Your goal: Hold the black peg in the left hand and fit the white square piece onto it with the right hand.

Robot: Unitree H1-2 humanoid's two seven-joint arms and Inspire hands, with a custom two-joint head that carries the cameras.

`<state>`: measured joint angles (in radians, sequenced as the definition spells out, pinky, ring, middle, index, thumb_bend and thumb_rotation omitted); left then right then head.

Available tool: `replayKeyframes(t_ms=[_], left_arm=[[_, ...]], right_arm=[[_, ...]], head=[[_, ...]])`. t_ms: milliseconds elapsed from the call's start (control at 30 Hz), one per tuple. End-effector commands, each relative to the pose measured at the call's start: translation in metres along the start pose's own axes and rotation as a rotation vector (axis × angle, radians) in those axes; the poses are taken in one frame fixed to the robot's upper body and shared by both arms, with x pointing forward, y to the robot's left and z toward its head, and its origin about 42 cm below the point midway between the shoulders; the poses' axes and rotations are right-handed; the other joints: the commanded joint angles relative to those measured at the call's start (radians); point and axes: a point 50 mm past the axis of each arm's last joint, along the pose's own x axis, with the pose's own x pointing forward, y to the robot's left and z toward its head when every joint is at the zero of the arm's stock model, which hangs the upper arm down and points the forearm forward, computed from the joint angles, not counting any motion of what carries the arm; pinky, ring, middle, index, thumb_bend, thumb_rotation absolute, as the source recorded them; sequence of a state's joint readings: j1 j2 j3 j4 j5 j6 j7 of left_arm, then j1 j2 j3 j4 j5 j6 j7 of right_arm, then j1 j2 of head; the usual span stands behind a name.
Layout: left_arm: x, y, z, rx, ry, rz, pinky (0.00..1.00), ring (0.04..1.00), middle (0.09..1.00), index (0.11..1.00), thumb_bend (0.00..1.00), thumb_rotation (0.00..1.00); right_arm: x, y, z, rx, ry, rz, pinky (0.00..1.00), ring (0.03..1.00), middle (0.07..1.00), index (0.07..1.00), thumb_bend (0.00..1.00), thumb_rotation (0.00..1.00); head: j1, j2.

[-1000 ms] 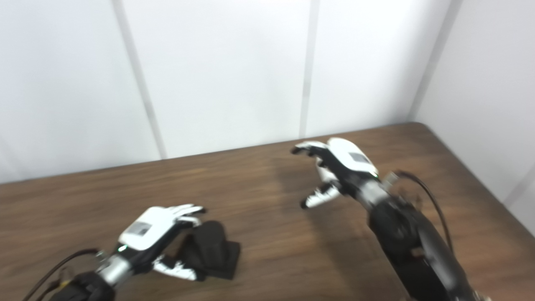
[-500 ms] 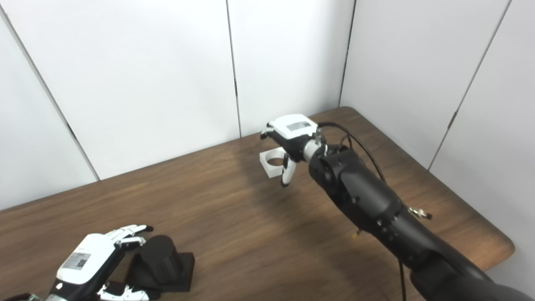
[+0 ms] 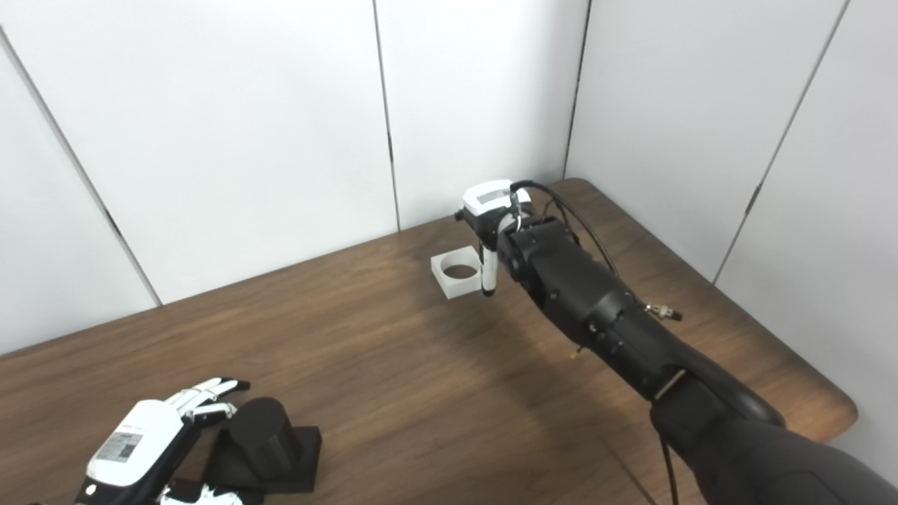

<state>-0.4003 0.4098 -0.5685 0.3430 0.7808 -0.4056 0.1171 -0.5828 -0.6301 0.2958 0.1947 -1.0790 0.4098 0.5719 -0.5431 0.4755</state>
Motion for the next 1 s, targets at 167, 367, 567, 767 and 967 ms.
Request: replayKeyframes(t_ms=[167, 367, 567, 767, 967], left_arm=[[-0.048, -0.032, -0.027, 0.072, 0.108, -0.233, 0.82, 0.884, 0.868, 0.492, 0.52, 0.06], [-0.045, -0.029, -0.021, 0.070, 0.113, -0.241, 0.82, 0.885, 0.873, 0.492, 0.52, 0.06], [-0.043, -0.027, -0.016, 0.065, 0.110, -0.235, 0.79, 0.869, 0.860, 0.491, 0.52, 0.06], [-0.041, -0.024, -0.012, 0.072, 0.115, -0.234, 0.77, 0.860, 0.855, 0.491, 0.52, 0.06], [-0.039, -0.020, -0.009, 0.078, 0.113, -0.235, 0.75, 0.850, 0.849, 0.491, 0.52, 0.06]], right_arm=[[0.012, -0.030, 0.006, -0.013, -0.008, -0.075, 0.92, 0.954, 0.971, 0.871, 0.95, 0.16], [0.017, -0.020, 0.010, -0.016, -0.018, -0.043, 0.91, 0.940, 0.958, 0.856, 0.95, 0.16], [0.024, -0.011, 0.018, -0.036, -0.036, -0.015, 0.91, 0.933, 0.953, 0.855, 0.94, 0.15], [0.030, -0.005, 0.032, -0.078, -0.069, 0.030, 0.91, 0.928, 0.948, 0.850, 0.91, 0.18], [0.035, -0.002, 0.046, -0.103, -0.083, 0.074, 0.92, 0.917, 0.895, 0.706, 0.86, 0.24]], head=[[0.014, 0.011], [0.025, 0.012], [0.045, 0.020], [0.056, 0.027], [0.061, 0.030]])
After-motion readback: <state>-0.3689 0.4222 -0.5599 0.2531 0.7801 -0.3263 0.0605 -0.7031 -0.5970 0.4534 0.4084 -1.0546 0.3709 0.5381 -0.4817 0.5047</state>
